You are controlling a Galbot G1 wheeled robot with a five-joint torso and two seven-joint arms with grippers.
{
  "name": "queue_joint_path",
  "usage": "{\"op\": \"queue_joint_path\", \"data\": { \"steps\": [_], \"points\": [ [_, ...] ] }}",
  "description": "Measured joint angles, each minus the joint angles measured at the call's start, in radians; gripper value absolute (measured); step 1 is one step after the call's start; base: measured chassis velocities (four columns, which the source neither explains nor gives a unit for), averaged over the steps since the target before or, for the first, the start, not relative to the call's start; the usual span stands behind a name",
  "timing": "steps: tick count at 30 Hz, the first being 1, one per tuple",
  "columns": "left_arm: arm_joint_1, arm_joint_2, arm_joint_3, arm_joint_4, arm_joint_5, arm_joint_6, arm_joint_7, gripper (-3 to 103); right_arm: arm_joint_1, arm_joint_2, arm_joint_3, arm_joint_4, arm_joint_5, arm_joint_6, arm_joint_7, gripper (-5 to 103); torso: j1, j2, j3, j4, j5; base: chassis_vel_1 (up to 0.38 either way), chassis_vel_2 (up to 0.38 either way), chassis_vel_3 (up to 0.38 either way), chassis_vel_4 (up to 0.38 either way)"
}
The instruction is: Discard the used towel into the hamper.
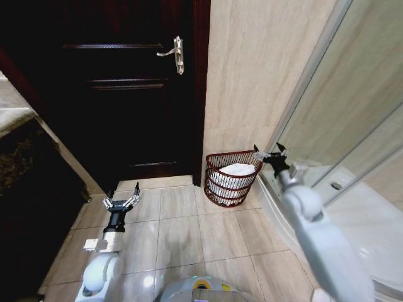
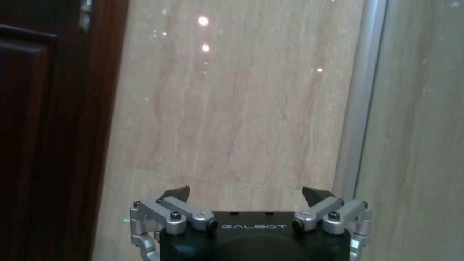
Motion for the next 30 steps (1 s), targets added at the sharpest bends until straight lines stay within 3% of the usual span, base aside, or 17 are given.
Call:
{"op": "queue_joint_path", "data": {
  "steps": [4, 12, 16, 30],
  "points": [
    [-0.017, 0.03, 0.002, -0.022, 0.004, 0.074, -0.027, 100, -0.104, 0.041, 0.011, 0.054, -0.034, -0.002, 0.015, 100, 0.0, 0.0, 0.0, -0.0003, -0.0002, 0.0, 0.0, 0.0, 0.0],
    [-0.033, 0.066, 0.006, -0.033, -0.038, 0.154, -0.033, 100, -0.241, 0.147, 0.034, 0.093, -0.124, 0.034, 0.008, 100, 0.0, 0.0, 0.0, 0.0001, -0.0001, 0.0, 0.0, 0.0, 0.0],
    [-0.073, 0.08, 0.012, -0.044, -0.03, 0.234, -0.064, 100, -0.32, 0.196, 0.042, 0.155, -0.177, 0.054, 0.001, 100, 0.0, 0.0, 0.0, -0.0002, -0.0001, 0.0, 0.0, 0.0, 0.0],
    [-0.089, 0.069, 0.022, -0.028, -0.046, 0.183, 0.019, 100, -0.339, 0.241, 0.035, 0.198, -0.216, 0.072, 0.018, 100, -0.007, -0.016, -0.009, 0.0002, -0.0001, 0.0, 0.0, 0.0, 0.0]
  ]
}}
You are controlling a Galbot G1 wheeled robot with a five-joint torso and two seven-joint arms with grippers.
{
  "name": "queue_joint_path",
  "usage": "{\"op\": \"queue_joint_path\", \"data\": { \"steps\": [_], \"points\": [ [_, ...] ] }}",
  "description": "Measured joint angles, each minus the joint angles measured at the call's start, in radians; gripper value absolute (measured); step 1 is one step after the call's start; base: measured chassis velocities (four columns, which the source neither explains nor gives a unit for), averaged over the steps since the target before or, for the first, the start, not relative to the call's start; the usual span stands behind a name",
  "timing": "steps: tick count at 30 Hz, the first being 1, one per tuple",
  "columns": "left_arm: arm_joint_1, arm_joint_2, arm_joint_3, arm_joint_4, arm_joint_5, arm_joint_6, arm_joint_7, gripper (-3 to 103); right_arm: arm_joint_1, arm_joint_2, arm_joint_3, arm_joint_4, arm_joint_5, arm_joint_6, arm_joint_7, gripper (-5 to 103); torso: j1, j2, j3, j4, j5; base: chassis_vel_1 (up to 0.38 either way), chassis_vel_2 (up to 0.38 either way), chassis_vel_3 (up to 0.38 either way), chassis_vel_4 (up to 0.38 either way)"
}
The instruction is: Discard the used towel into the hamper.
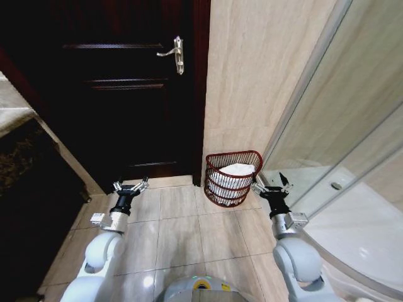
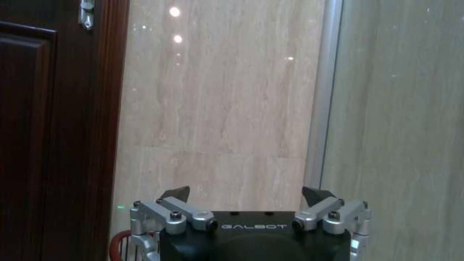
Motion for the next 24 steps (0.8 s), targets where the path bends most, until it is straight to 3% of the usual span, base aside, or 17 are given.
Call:
{"op": "queue_joint_path", "data": {
  "steps": [13, 24],
  "points": [
    [0.007, -0.003, -0.001, 0.006, 0.004, -0.017, 0.004, 100, -0.008, -0.02, 0.0, 0.007, 0.013, 0.0, 0.01, 100, -0.011, -0.053, -0.04, -0.0001, 0.0, 0.0, 0.0, 0.0, 0.0],
    [0.012, -0.004, -0.011, 0.005, -0.002, -0.052, 0.005, 100, -0.019, -0.012, -0.005, 0.017, 0.014, 0.0, 0.015, 100, -0.011, -0.057, -0.043, -0.0001, 0.0001, 0.0, 0.0, 0.0, 0.0]
  ]
}}
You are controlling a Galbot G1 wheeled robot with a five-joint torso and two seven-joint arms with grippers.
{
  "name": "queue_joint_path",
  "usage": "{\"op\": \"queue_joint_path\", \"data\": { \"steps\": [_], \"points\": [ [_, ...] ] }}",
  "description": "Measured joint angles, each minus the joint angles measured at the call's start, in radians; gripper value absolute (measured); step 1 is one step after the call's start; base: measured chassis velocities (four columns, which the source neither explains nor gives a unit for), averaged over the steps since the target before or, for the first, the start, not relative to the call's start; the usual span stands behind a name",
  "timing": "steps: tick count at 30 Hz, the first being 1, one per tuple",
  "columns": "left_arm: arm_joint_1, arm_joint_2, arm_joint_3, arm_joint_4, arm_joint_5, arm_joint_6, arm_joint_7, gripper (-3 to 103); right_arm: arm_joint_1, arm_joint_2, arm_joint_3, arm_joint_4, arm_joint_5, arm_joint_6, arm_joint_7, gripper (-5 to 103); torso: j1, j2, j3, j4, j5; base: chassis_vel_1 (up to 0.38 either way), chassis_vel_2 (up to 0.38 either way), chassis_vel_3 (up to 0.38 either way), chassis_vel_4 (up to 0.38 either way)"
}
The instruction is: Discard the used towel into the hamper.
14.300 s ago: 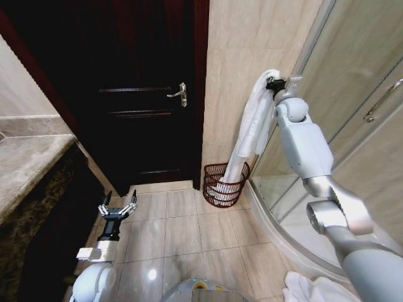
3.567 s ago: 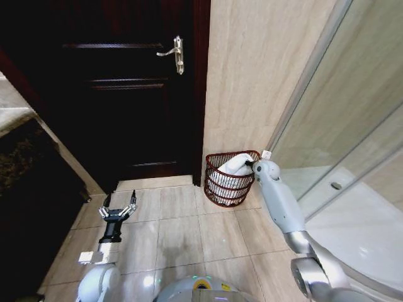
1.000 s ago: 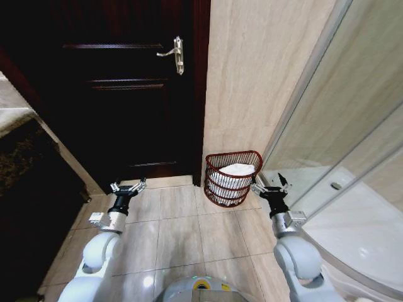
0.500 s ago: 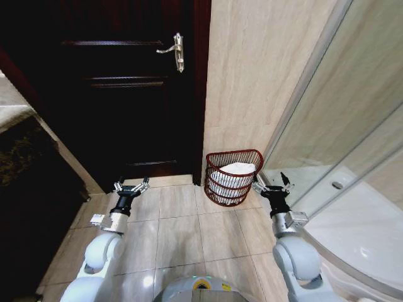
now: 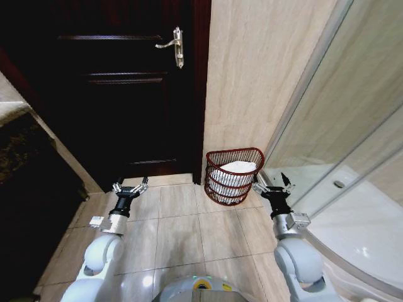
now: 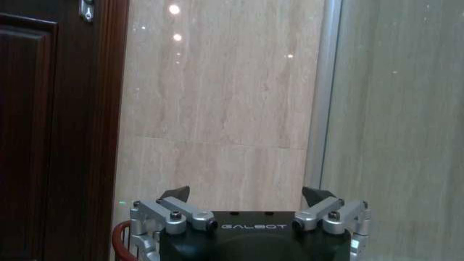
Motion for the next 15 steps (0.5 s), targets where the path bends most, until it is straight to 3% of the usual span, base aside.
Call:
{"op": "queue_joint_path", "data": {
  "steps": [15],
  "points": [
    [0.016, 0.001, -0.007, -0.007, -0.007, -0.03, 0.006, 100, -0.014, 0.021, -0.014, 0.006, -0.02, 0.002, -0.003, 100, 0.0, 0.003, 0.002, 0.0, 0.0, 0.0, 0.0, 0.0, 0.0]
  ]
}}
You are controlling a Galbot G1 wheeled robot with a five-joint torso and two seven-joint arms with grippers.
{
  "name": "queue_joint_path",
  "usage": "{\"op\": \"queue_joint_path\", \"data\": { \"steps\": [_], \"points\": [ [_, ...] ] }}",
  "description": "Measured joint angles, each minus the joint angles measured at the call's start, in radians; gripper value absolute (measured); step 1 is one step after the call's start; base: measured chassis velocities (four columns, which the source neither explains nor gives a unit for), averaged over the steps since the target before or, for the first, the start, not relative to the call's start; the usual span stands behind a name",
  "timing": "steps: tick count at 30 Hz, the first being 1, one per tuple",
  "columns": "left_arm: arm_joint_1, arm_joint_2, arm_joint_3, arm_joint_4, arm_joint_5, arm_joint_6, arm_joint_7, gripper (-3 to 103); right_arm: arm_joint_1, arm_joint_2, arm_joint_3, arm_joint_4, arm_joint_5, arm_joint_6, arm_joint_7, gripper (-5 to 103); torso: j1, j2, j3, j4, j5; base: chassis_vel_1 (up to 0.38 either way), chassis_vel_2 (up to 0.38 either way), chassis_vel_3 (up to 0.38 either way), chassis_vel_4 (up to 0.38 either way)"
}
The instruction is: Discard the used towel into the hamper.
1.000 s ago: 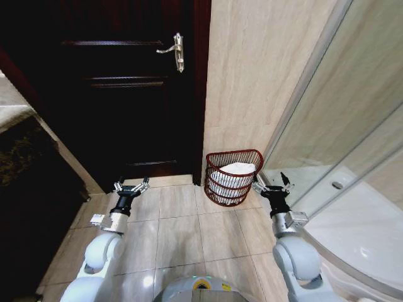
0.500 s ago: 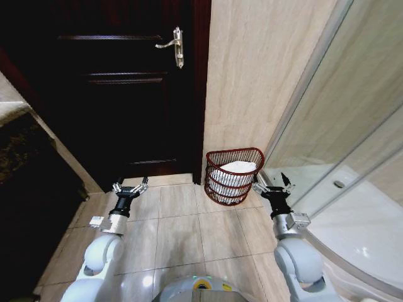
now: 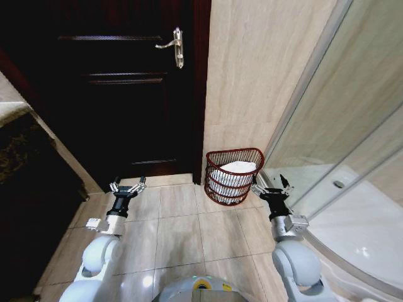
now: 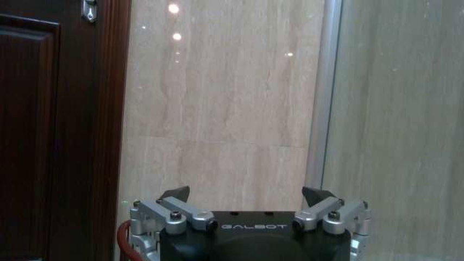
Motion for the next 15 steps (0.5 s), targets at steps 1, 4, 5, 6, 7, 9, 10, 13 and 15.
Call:
{"op": "queue_joint_path", "data": {
  "steps": [1, 4, 5, 6, 7, 9, 10, 13, 15],
  "points": [
    [0.0, 0.0, 0.0, 0.0, 0.0, 0.0, 0.0, 100, 0.0, 0.0, 0.0, 0.0, 0.0, 0.0, 0.0, 100, 0.0, 0.0, 0.0, 0.0, 0.0, 0.0, 0.0, 0.0, 0.0],
    [0.008, -0.003, -0.001, -0.001, 0.003, 0.004, 0.002, 100, 0.001, 0.003, -0.003, 0.0, 0.002, -0.001, -0.001, 100, 0.0, 0.001, 0.0, -0.0001, 0.0, 0.0, 0.0, 0.0, 0.0],
    [0.013, -0.007, -0.001, -0.005, 0.006, 0.015, -0.002, 100, 0.003, 0.004, -0.003, -0.001, 0.003, -0.001, -0.001, 100, 0.0, 0.001, 0.001, -0.0001, 0.0, 0.0, 0.0, 0.0, 0.0],
    [0.018, -0.012, 0.0, -0.01, 0.009, 0.03, -0.013, 100, 0.006, 0.005, -0.002, -0.003, 0.004, -0.001, -0.001, 100, 0.0, 0.001, 0.001, 0.0, 0.0001, 0.0, 0.0, 0.0, 0.0],
    [0.018, -0.012, 0.0, -0.01, 0.009, 0.03, -0.013, 100, 0.006, 0.005, -0.002, -0.003, 0.004, -0.001, -0.001, 100, 0.0, 0.001, 0.001, 0.0, 0.0001, 0.0, 0.0, 0.0, 0.0],
    [0.022, -0.022, 0.004, -0.01, 0.01, 0.041, -0.024, 100, 0.012, 0.009, 0.0, -0.008, 0.005, -0.001, -0.001, 100, 0.0, 0.001, 0.001, 0.0, 0.0, 0.0, 0.0, 0.0, 0.0],
    [0.023, -0.026, 0.005, -0.008, 0.009, 0.041, -0.025, 100, 0.012, 0.014, 0.001, -0.01, 0.005, -0.001, -0.001, 100, 0.0, 0.001, 0.001, 0.0, 0.0, 0.0, 0.0, 0.0, 0.0],
    [0.024, -0.034, 0.006, 0.0, 0.007, 0.04, -0.025, 100, 0.01, 0.027, 0.003, -0.013, -0.001, 0.005, -0.001, 100, 0.0, 0.001, 0.001, 0.0, 0.0, 0.0, 0.0, 0.0, 0.0],
    [0.027, -0.044, 0.004, 0.002, 0.006, 0.038, -0.019, 100, 0.004, 0.045, 0.004, -0.014, -0.01, 0.01, -0.002, 100, 0.0, 0.002, 0.001, -0.0001, 0.0001, 0.0, 0.0, 0.0, 0.0]
  ]
}}
